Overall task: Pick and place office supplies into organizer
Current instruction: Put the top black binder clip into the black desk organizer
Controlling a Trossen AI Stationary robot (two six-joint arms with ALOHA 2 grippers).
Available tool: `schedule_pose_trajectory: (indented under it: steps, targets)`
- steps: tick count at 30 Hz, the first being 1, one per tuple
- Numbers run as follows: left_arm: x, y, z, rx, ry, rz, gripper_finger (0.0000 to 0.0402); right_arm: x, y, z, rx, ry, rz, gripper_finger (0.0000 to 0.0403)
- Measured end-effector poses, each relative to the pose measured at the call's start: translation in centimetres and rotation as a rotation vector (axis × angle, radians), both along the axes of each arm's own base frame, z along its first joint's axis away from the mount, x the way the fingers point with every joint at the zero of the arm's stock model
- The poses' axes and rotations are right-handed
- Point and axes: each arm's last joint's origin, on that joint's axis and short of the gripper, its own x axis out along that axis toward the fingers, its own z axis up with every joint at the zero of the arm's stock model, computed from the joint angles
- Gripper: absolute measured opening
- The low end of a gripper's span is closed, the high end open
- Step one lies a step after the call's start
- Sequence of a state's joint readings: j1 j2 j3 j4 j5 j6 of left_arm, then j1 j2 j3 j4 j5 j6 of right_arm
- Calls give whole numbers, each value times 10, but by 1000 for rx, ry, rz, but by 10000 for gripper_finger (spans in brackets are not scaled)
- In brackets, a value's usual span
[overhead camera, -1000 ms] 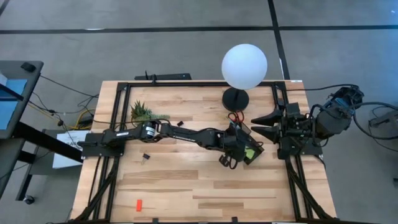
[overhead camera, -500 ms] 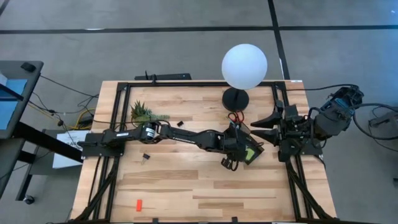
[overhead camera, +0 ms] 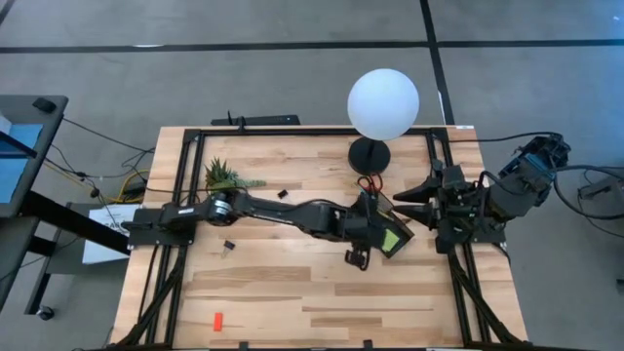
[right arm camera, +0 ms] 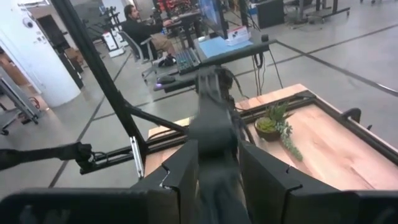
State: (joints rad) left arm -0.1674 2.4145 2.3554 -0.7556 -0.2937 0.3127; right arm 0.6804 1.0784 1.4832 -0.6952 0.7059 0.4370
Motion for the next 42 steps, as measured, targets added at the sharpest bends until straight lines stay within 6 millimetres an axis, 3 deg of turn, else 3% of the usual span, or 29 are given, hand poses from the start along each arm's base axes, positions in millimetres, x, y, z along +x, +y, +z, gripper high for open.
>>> schedule_pose_trajectory:
  steps: [5, 11, 13, 18, 22, 26, 31, 36, 42]
  targets:
    - [-47, 21, 54, -134, 51, 351, 139, -7, -6, 4, 19, -24, -3, 113]
    - [-117, 42, 93, -20, 273, 627, 139, -10, -8, 5, 21, -28, -6, 113]
    - [-123, 43, 96, 11, 299, 605, 139, -9, -8, 4, 13, -17, -7, 113]
    - [-141, 44, 101, -64, 473, 274, 139, -5, -5, 1, 5, 2, -6, 113]
    - [-153, 63, 85, -32, 599, 218, 139, -8, 0, -1, 26, 15, 14, 113]
    - [-185, 94, 76, -117, 695, 204, 139, -11, 5, -1, 27, 15, 50, 113]
    - [-214, 126, 22, -185, 829, 153, 139, -12, 8, -1, 23, 13, 57, 113]
    - [-221, 123, -24, -231, 848, 29, 139, -11, 5, -1, 1, -1, -15, 113]
    - [-226, 123, -43, 111, 962, -58, 139, -7, -2, 0, -14, -19, -124, 113]
